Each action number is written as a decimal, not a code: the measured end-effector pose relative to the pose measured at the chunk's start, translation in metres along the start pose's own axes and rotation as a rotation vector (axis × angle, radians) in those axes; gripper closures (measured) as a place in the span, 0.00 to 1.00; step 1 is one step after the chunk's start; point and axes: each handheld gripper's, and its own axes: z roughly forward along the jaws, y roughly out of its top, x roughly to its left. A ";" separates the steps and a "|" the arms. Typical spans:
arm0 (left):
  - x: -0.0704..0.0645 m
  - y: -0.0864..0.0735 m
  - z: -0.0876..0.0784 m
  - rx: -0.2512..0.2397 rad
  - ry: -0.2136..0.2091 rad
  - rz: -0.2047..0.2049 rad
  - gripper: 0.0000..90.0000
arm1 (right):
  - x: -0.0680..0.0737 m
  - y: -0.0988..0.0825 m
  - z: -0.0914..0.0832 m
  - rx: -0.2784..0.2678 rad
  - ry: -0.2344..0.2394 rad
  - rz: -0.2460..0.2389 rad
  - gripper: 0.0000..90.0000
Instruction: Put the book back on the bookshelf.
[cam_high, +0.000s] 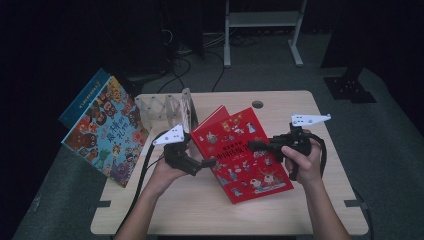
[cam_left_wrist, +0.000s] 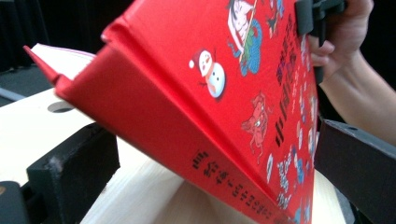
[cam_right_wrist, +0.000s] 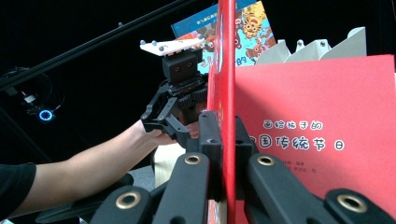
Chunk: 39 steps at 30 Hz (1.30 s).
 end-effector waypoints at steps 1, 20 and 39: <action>0.000 0.001 0.000 -0.004 -0.006 -0.006 0.00 | 0.000 0.000 0.000 0.000 0.002 -0.001 0.98; -0.012 0.019 -0.008 -0.119 -0.187 0.013 0.01 | -0.001 -0.005 0.008 -0.036 0.052 -0.020 0.98; -0.002 0.022 -0.022 -0.174 -0.217 0.030 0.70 | 0.002 -0.007 0.011 -0.062 0.102 -0.056 0.98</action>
